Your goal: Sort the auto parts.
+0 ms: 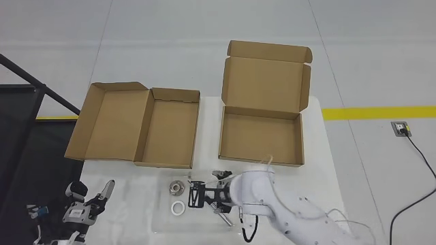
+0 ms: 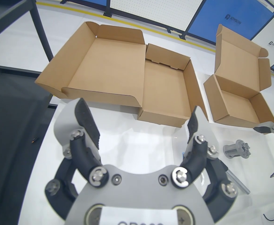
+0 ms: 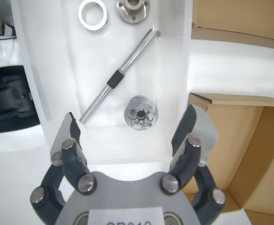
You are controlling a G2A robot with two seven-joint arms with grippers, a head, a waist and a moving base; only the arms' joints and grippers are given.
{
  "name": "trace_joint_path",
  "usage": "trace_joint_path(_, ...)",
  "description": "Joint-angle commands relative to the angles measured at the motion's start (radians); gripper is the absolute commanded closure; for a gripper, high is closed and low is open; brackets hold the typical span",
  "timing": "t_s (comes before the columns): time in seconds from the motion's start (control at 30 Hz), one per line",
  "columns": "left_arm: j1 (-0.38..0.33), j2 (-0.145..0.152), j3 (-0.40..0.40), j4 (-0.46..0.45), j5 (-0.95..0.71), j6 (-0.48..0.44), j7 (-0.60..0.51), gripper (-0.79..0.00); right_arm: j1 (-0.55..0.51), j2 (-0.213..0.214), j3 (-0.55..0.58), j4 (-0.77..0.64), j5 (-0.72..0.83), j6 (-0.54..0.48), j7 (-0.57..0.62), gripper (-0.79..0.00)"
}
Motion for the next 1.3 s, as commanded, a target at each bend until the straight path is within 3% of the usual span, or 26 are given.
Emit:
trace_joint_path(0.0,0.000,0.000,0.000,0.000,0.000,0.000,0.000,-0.785,0.020,-0.013,-0.025,0.039,0.001,0.009,0.005,-0.785)
trace_joint_path(0.63,0.000,0.000,0.000,0.000,0.000,0.000,0.000,-0.785,0.119,-0.114,-0.148,0.279,-0.054,0.080,0.035,-0.785)
trace_joint_path(0.73,0.000,0.000,0.000,0.000,0.000,0.000,0.000,-0.785,0.125,-0.125,-0.154,0.305,-0.060,0.078,0.021,-0.686)
trace_joint_path(0.97,0.000,0.000,0.000,0.000,0.000,0.000,0.000,-0.785,0.139,-0.147,-0.159,0.365,-0.058,0.060,-0.006,-0.643)
trace_joint_path(1.13,0.000,0.000,0.000,0.000,0.000,0.000,0.000,-0.785,0.145,-0.158,-0.155,0.390,-0.061,0.055,-0.017,-0.468)
trace_joint_path(1.17,0.000,0.000,0.000,0.000,0.000,0.000,0.000,-0.785,0.145,-0.160,-0.154,0.392,-0.066,0.061,-0.013,-0.376)
trace_joint_path(1.23,0.000,0.000,0.000,0.000,0.000,0.000,0.000,-0.785,0.142,-0.163,-0.153,0.393,-0.073,0.072,-0.005,-0.311)
trace_joint_path(1.27,0.000,0.000,0.000,0.000,0.000,0.000,0.000,-0.785,0.140,-0.164,-0.152,0.394,-0.078,0.083,0.000,-0.197)
